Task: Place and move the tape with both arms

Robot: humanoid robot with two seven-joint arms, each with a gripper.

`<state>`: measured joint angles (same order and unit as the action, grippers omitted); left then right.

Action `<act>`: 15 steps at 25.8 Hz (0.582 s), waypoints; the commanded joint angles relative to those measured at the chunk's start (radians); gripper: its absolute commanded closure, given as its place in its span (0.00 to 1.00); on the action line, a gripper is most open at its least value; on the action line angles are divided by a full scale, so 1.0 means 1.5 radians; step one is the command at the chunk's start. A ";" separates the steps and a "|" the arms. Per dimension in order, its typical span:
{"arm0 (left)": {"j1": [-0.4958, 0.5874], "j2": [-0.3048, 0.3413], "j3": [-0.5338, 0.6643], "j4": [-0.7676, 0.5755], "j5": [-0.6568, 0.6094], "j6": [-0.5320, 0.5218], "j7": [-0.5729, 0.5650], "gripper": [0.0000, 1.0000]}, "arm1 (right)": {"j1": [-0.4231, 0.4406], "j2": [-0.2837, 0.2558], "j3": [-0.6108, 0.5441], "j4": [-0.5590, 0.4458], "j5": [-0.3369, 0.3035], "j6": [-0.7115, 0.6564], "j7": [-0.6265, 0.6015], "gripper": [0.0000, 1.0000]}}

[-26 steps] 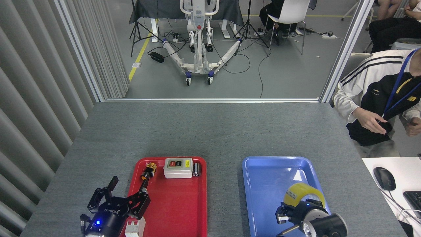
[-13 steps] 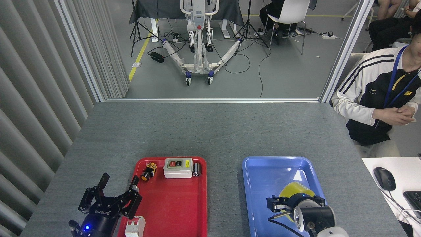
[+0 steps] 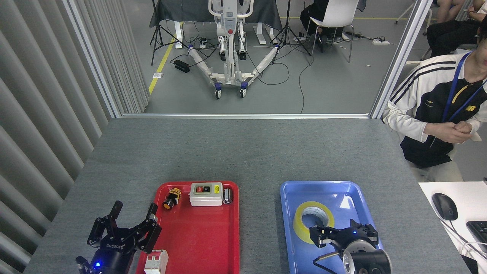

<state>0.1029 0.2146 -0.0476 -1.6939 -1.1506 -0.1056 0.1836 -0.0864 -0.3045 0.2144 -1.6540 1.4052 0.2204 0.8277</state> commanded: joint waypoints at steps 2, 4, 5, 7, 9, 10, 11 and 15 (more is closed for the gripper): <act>0.001 0.000 0.000 0.001 0.000 0.004 -0.001 0.00 | 0.035 0.002 -0.028 -0.001 0.000 -0.003 -0.122 0.00; 0.001 0.001 0.001 0.001 0.000 -0.001 -0.001 0.00 | 0.067 0.010 -0.053 -0.001 0.000 -0.015 -0.256 0.00; 0.001 0.000 0.001 0.001 0.000 -0.003 -0.001 0.00 | 0.081 0.014 -0.064 0.000 -0.001 -0.024 -0.331 0.00; 0.002 -0.001 0.000 0.000 -0.001 -0.004 0.000 0.00 | 0.107 0.022 -0.080 0.002 -0.001 -0.037 -0.441 0.00; 0.002 -0.004 0.001 0.001 -0.001 -0.004 0.000 0.00 | 0.119 0.028 -0.082 0.002 -0.001 -0.040 -0.493 0.00; 0.002 -0.005 0.001 0.002 -0.001 -0.004 0.000 0.00 | 0.122 0.031 -0.082 0.002 -0.001 -0.040 -0.498 0.00; 0.002 -0.005 0.002 0.002 -0.001 -0.004 0.000 0.00 | 0.125 0.031 -0.082 0.002 -0.001 -0.040 -0.499 0.00; 0.002 -0.002 0.006 0.004 0.000 -0.005 0.000 0.00 | 0.129 0.032 -0.084 0.002 -0.001 -0.044 -0.505 0.00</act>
<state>0.1057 0.2090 -0.0421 -1.6902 -1.1518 -0.1125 0.1837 0.0992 -0.2589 0.0931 -1.6506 1.4036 0.1605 0.0913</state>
